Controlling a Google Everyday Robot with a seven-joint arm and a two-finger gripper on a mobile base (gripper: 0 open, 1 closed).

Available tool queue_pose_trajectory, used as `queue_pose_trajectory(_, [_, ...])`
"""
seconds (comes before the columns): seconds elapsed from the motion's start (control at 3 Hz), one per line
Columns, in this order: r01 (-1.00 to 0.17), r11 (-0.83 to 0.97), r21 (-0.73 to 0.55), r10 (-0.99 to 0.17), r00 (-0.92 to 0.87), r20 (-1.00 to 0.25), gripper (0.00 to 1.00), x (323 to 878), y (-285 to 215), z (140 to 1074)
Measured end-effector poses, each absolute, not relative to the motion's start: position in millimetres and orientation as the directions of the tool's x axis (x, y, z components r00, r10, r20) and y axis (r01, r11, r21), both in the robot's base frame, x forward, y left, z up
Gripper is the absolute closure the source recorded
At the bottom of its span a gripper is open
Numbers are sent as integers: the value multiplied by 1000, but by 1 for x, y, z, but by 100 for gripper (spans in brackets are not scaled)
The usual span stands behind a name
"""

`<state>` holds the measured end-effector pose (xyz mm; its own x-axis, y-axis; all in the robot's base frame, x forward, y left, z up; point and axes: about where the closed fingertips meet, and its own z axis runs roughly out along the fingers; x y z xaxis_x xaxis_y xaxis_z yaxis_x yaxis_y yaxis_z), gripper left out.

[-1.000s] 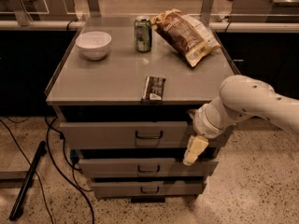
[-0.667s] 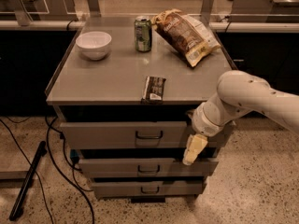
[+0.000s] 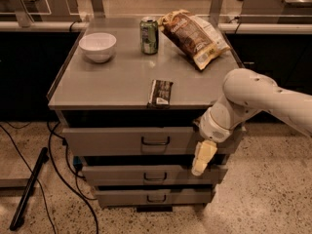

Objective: Open top drawer

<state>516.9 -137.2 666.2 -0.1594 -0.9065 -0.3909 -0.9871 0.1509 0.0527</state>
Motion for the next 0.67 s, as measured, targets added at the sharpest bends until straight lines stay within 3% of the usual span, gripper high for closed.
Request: queue_pose_trajectory(0.67, [-981,161,111,-914,-191,-357,0,489,-153,669])
